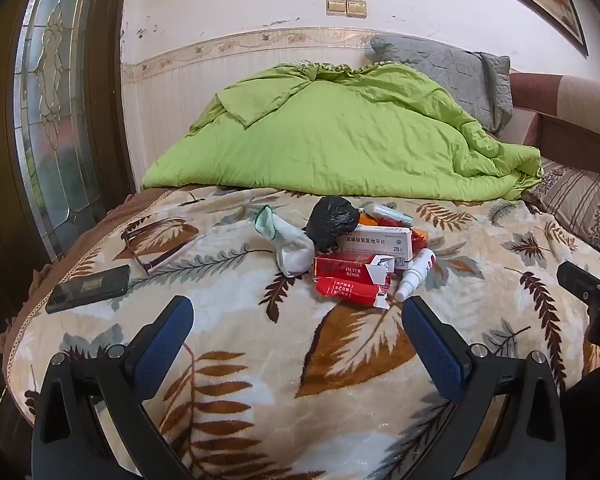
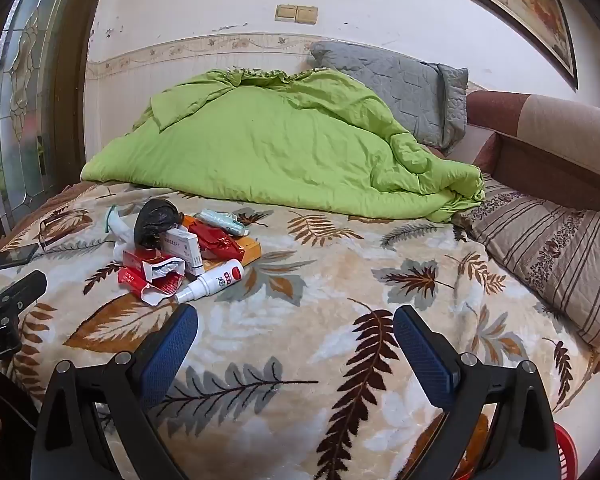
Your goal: Collect trash
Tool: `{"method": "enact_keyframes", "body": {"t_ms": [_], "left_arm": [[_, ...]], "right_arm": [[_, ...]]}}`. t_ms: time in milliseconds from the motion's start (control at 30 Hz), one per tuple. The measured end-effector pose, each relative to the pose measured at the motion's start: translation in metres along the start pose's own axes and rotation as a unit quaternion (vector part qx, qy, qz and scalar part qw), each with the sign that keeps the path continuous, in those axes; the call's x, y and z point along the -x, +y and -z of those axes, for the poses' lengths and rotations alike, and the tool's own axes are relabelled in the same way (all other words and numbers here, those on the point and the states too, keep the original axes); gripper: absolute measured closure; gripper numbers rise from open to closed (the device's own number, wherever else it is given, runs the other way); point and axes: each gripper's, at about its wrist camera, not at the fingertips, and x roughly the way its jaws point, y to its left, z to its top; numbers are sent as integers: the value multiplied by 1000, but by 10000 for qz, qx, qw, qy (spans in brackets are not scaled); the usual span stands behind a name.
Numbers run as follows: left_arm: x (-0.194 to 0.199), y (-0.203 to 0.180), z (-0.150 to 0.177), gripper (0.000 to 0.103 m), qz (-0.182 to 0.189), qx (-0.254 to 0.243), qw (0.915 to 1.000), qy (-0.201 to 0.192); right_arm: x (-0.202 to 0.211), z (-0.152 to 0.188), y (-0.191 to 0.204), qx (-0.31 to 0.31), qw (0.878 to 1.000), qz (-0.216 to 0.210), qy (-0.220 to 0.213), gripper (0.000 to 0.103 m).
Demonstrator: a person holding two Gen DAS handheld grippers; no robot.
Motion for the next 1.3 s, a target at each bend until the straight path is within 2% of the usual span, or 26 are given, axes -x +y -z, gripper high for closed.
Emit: {"method": "enact_keyframes", "body": {"t_ms": [1300], "left_arm": [[0, 0, 0, 0, -2, -9, 10000, 33]], "right_arm": [[-3, 0, -2, -28, 10000, -24, 57, 3]]}}
